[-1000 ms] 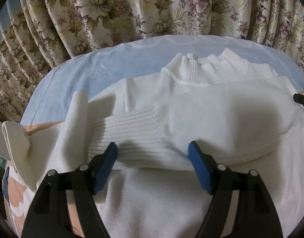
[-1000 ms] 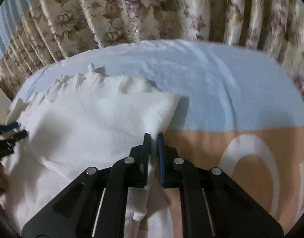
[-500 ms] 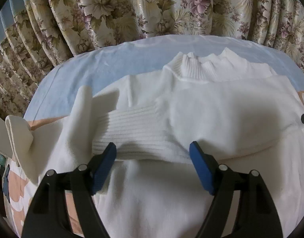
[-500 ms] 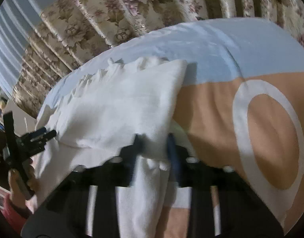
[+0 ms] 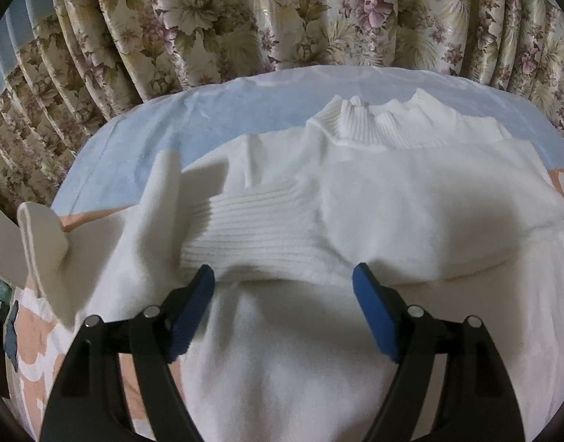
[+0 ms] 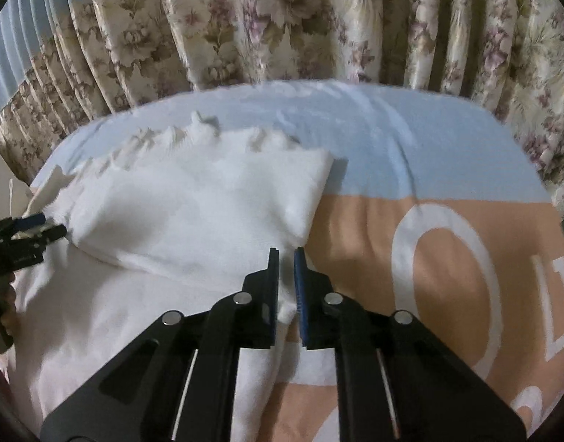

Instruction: Fold small clothes

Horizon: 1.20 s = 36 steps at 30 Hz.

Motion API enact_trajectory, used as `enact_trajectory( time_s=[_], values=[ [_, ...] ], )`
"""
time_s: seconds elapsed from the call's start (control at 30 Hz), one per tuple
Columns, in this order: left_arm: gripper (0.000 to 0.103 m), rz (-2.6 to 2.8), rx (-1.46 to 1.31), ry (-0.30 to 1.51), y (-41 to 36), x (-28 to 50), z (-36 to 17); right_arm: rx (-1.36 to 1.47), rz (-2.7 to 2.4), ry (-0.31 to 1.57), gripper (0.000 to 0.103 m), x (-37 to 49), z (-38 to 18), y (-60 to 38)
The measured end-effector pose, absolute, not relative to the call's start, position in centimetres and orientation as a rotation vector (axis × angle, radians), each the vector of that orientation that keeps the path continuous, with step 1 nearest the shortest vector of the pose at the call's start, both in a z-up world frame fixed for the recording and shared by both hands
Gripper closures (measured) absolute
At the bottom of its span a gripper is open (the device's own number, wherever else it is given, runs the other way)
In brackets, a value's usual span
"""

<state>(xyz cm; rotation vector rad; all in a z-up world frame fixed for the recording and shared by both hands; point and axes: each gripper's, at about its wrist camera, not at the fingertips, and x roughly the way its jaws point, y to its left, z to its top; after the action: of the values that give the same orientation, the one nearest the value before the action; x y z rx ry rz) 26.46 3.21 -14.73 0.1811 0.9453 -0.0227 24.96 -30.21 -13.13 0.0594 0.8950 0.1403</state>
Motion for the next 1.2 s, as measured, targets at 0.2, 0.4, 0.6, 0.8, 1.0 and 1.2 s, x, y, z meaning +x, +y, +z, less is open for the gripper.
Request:
enact_trajectory(
  time_s=[0.2,0.4,0.6,0.8,1.0,1.2],
  values=[
    [0.005,0.068,0.168,0.9,4.5,23.8,-12.7,-0.075,0.134,0.844,0.016,24.1,-10.5,-25.7],
    [0.005,0.126,0.058,0.887,8.5,21.7,-11.1,-0.171,0.099,0.796,0.003,23.2,-9.2,-20.8],
    [0.005,0.205,0.061,0.797,12.1,19.7,-8.9,-0.242,0.028,0.748,0.003,22.8,-8.1,-17.6],
    [0.005,0.187,0.051,0.816,15.1,20.2,-7.6,-0.215,0.035,0.783,0.003,23.9,-8.0,-15.9],
    [0.002,0.21,-0.011,0.816,19.3,21.2,-7.3,-0.249,0.043,0.798,0.003,24.4,-8.9,-14.6],
    [0.002,0.216,-0.062,0.855,22.8,23.0,-8.3,-0.273,-0.009,0.819,0.003,25.4,-10.0,-14.7]
  ],
)
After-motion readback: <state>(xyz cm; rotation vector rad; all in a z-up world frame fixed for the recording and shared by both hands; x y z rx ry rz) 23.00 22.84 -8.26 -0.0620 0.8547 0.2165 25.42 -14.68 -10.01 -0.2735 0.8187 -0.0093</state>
